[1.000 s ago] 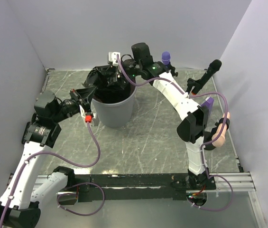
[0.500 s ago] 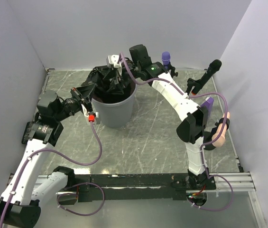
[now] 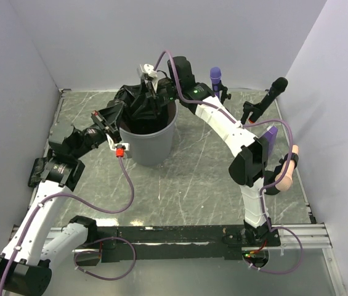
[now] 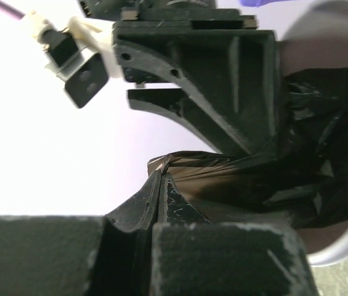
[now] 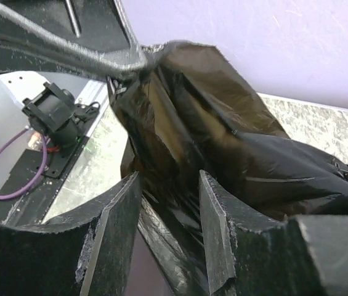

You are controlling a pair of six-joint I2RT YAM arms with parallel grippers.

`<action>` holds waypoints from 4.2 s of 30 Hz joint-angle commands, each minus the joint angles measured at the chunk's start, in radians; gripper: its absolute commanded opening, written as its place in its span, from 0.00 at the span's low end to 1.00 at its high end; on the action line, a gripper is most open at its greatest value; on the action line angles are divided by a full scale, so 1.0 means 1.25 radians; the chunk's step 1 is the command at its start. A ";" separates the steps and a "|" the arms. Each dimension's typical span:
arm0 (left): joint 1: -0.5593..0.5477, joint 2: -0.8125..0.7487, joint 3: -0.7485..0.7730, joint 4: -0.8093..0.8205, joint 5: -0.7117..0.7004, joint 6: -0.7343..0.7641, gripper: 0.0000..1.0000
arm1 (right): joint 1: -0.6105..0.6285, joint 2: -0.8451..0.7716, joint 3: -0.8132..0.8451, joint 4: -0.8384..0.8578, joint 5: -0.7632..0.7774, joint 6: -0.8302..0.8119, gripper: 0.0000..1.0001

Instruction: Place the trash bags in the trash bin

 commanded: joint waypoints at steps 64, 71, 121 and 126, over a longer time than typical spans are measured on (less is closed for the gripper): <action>-0.127 -0.264 -0.097 -0.445 -0.197 -0.879 0.73 | 0.126 -0.212 -0.126 -0.246 0.929 0.308 0.63; -0.127 -0.269 -0.067 -0.401 -0.338 -0.901 0.76 | 0.122 -0.134 -0.039 -0.255 0.858 0.333 0.63; 0.088 0.400 0.432 -0.215 -0.094 -0.841 0.84 | 0.000 -0.427 -0.298 -0.167 0.806 0.214 0.12; 0.091 0.399 0.456 -0.191 0.026 -0.891 0.83 | 0.010 -0.295 -0.134 -0.212 0.774 0.266 0.69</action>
